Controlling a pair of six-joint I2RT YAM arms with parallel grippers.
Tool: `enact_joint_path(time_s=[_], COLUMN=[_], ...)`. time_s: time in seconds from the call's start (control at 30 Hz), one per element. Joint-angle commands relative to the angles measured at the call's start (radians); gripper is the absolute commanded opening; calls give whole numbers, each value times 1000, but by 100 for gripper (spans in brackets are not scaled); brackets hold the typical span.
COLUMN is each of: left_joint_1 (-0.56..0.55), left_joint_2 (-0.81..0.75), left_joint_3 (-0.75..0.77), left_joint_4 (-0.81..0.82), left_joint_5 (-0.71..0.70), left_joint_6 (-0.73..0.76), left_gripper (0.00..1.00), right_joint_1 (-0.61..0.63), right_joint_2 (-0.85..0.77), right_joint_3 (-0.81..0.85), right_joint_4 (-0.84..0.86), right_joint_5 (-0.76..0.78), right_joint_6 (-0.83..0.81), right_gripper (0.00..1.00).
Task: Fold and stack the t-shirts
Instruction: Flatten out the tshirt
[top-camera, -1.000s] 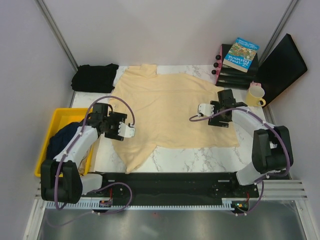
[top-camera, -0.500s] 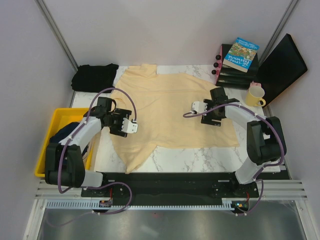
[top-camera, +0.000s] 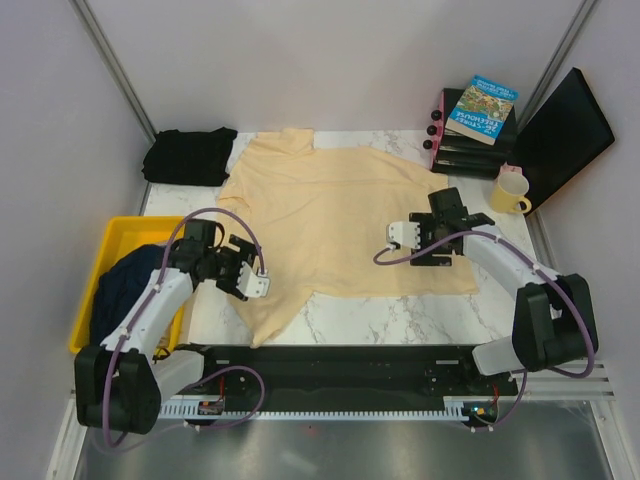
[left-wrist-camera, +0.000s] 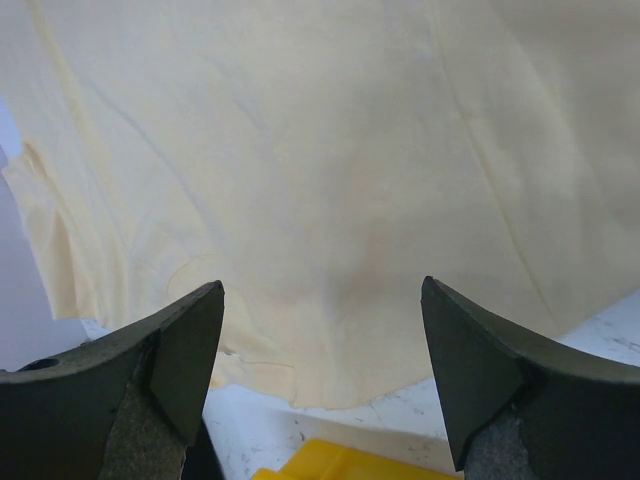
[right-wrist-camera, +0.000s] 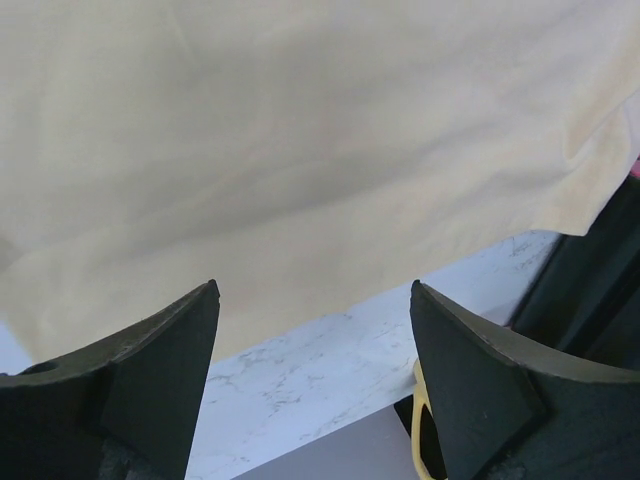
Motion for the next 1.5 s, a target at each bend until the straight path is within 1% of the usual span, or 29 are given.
enact_joint_path(time_s=[0.0,0.13,0.27,0.4,0.47,0.6,0.8,1.07,1.17,1.3,1.47], left_joint_1=[-5,-5,-5,-5,-5,-5,-5,-5,-5,-5,-5], left_joint_2=[-90,-112,-101,-79,-75,-55,-1,108,129,155,163], left_joint_3=[-101,-113,-87,-61,-73,-111,-171,-177,-170,-159,-147], left_joint_4=[-21,-94,-203,-296,-307,-283,-140,-15,2,12,12], left_joint_5=[73,88,74,70,59,22,-39,-65,-78,-88,-98], left_joint_6=[128,179,203,246,263,286,248,213,206,202,194], left_gripper=[87,87,87,87,87,87,86,82,81,80,79], right_joint_1=[18,20,29,43,47,58,57,61,60,63,67], right_joint_2=[-95,-110,-147,-194,-211,-204,-145,-95,-70,-60,-73], right_joint_3=[-79,-88,-100,-154,-177,-203,-182,-169,-162,-162,-100], right_joint_4=[-40,-81,-143,-172,-169,-129,-77,-16,-8,-9,-124], right_joint_5=[-34,-32,-40,-43,-40,-26,-11,-7,-11,-20,-66], right_joint_6=[-98,-97,-101,-127,-138,-118,-66,-46,-32,-35,-64], right_gripper=[84,84,85,85,85,85,84,84,84,84,86])
